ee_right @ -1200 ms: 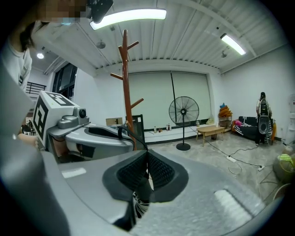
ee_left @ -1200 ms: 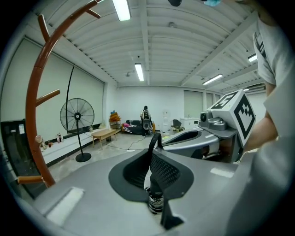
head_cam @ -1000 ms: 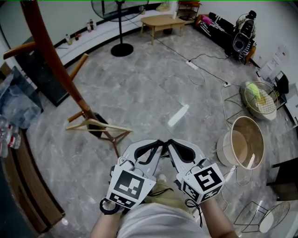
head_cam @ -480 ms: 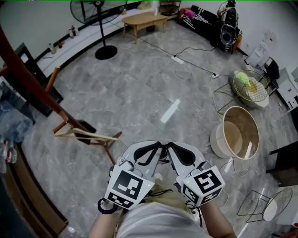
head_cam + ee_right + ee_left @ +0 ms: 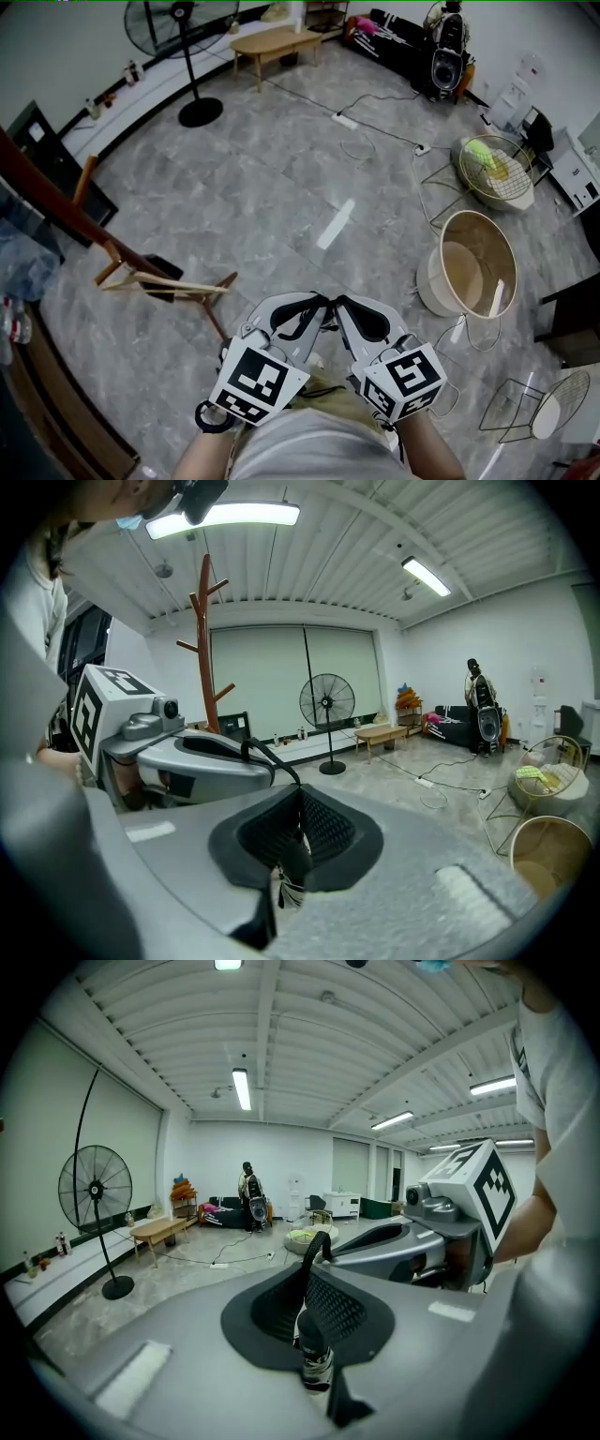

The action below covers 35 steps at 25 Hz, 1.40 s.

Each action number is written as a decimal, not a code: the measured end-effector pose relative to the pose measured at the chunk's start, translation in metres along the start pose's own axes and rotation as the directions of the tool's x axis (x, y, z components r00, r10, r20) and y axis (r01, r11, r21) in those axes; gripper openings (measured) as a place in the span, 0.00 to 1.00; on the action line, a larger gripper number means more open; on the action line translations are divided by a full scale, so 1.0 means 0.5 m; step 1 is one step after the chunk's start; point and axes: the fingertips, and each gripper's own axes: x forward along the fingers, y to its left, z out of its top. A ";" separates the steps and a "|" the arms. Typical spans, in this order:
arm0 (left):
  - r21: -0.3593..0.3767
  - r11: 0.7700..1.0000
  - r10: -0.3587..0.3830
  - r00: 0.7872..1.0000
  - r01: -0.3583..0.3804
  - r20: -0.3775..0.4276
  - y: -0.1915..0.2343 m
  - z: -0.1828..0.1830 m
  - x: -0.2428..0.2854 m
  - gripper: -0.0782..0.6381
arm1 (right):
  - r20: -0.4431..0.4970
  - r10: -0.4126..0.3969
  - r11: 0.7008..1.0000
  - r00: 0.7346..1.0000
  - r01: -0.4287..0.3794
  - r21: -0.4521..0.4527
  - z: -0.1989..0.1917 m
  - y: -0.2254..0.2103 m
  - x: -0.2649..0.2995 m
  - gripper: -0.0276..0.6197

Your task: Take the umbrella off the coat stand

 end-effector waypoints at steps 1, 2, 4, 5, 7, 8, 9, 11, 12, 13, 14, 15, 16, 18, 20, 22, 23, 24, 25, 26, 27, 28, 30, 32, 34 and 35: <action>0.003 1.000 -0.005 1.000 0.005 -0.002 0.000 0.000 0.003 0.13 | 0.001 -0.004 1.000 1.000 0.004 0.003 -0.001 -0.002 0.001 0.05; 0.007 1.000 -0.009 1.000 0.009 -0.004 0.000 -0.001 0.006 0.13 | 0.002 -0.008 1.000 1.000 0.008 0.006 -0.003 -0.004 0.002 0.05; 0.013 1.000 -0.015 1.000 0.015 -0.008 0.001 -0.004 0.012 0.13 | 0.002 -0.013 1.000 1.000 0.013 0.009 -0.007 -0.009 0.003 0.05; 0.015 1.000 -0.018 1.000 0.018 -0.010 0.001 -0.005 0.015 0.13 | 0.001 -0.015 1.000 1.000 0.015 0.010 -0.009 -0.011 0.004 0.05; 0.019 1.000 -0.023 1.000 0.023 -0.012 -0.001 -0.004 0.021 0.13 | 0.001 -0.019 1.000 1.000 0.019 0.011 -0.010 -0.016 0.002 0.05; 0.021 0.999 -0.026 1.000 0.026 -0.013 -0.002 -0.003 0.023 0.13 | 0.001 -0.022 1.000 1.000 0.022 0.013 -0.010 -0.018 0.002 0.05; 0.022 0.999 -0.029 0.999 0.029 -0.014 -0.002 -0.002 0.024 0.13 | 0.001 -0.024 1.000 1.000 0.024 0.014 -0.010 -0.019 0.002 0.05; 0.022 0.999 -0.033 0.999 0.034 -0.017 -0.003 -0.004 0.027 0.13 | 0.000 -0.028 0.999 1.000 0.028 0.017 -0.013 -0.022 0.003 0.05; 0.022 0.999 -0.035 0.999 0.035 -0.018 -0.002 -0.005 0.029 0.13 | -0.001 -0.029 0.999 1.000 0.029 0.018 -0.014 -0.023 0.003 0.05; 0.022 0.999 -0.036 0.999 0.036 -0.019 -0.002 -0.006 0.031 0.13 | -0.003 -0.030 0.999 1.000 0.030 0.018 -0.015 -0.024 0.004 0.05; 0.022 0.999 -0.037 0.999 0.037 -0.020 -0.002 -0.007 0.032 0.13 | -0.004 -0.031 0.999 1.000 0.031 0.018 -0.016 -0.026 0.005 0.05; 0.022 0.999 -0.038 0.999 0.038 -0.021 -0.001 -0.007 0.033 0.13 | -0.005 -0.032 0.999 0.999 0.032 0.018 -0.016 -0.027 0.005 0.05; 0.022 0.999 -0.039 0.999 0.040 -0.021 -0.001 -0.007 0.034 0.13 | -0.006 -0.034 0.999 0.999 0.034 0.019 -0.017 -0.027 0.005 0.05; 0.020 0.999 -0.041 0.999 0.041 -0.022 -0.002 -0.009 0.035 0.13 | -0.008 -0.035 0.999 0.999 0.035 0.018 -0.019 -0.028 0.005 0.05; 0.020 0.999 -0.042 0.999 0.042 -0.021 -0.002 -0.010 0.036 0.13 | -0.010 -0.036 0.999 0.999 0.036 0.017 -0.020 -0.028 0.006 0.05; 0.019 0.999 -0.041 0.999 0.042 -0.021 0.000 -0.011 0.035 0.13 | -0.011 -0.035 0.999 0.999 0.036 0.015 -0.021 -0.026 0.008 0.05; 0.018 0.999 -0.041 0.999 0.041 -0.021 0.001 -0.012 0.034 0.13 | -0.013 -0.035 0.999 0.999 0.035 0.015 -0.022 -0.024 0.009 0.05; 0.016 0.999 -0.040 0.999 0.040 -0.021 0.001 -0.013 0.033 0.13 | -0.014 -0.035 0.999 0.999 0.035 0.014 -0.022 -0.023 0.010 0.05; 0.016 0.999 -0.039 0.999 0.039 -0.022 0.002 -0.012 0.032 0.13 | -0.015 -0.034 0.999 0.999 0.034 0.013 -0.021 -0.023 0.010 0.05; 0.017 0.999 -0.038 0.999 0.038 -0.021 0.002 -0.012 0.032 0.13 | -0.015 -0.034 0.999 0.999 0.034 0.011 -0.021 -0.022 0.010 0.05; 0.017 0.999 -0.037 0.999 0.038 -0.021 0.002 -0.011 0.032 0.13 | -0.016 -0.033 0.999 0.999 0.033 0.009 -0.020 -0.022 0.010 0.05; 0.018 0.999 -0.036 0.999 0.036 -0.020 0.003 -0.011 0.031 0.13 | -0.016 -0.032 0.999 0.999 0.033 0.008 -0.020 -0.021 0.010 0.05; 0.017 0.999 -0.034 0.999 0.034 -0.019 0.004 -0.013 0.031 0.13 | -0.016 -0.031 1.000 0.999 0.031 0.006 -0.021 -0.020 0.012 0.05; 0.015 0.999 -0.033 0.999 0.033 -0.021 0.005 -0.018 0.030 0.13 | -0.017 -0.030 1.000 0.999 0.030 0.006 -0.024 -0.018 0.014 0.05; 0.014 0.999 -0.032 0.999 0.032 -0.021 0.004 -0.020 0.028 0.13 | -0.018 -0.028 1.000 0.999 0.029 0.005 -0.026 -0.016 0.014 0.05; 0.014 0.999 -0.032 0.999 0.032 -0.021 0.004 -0.020 0.027 0.13 | -0.018 -0.028 1.000 0.999 0.028 0.005 -0.026 -0.015 0.014 0.05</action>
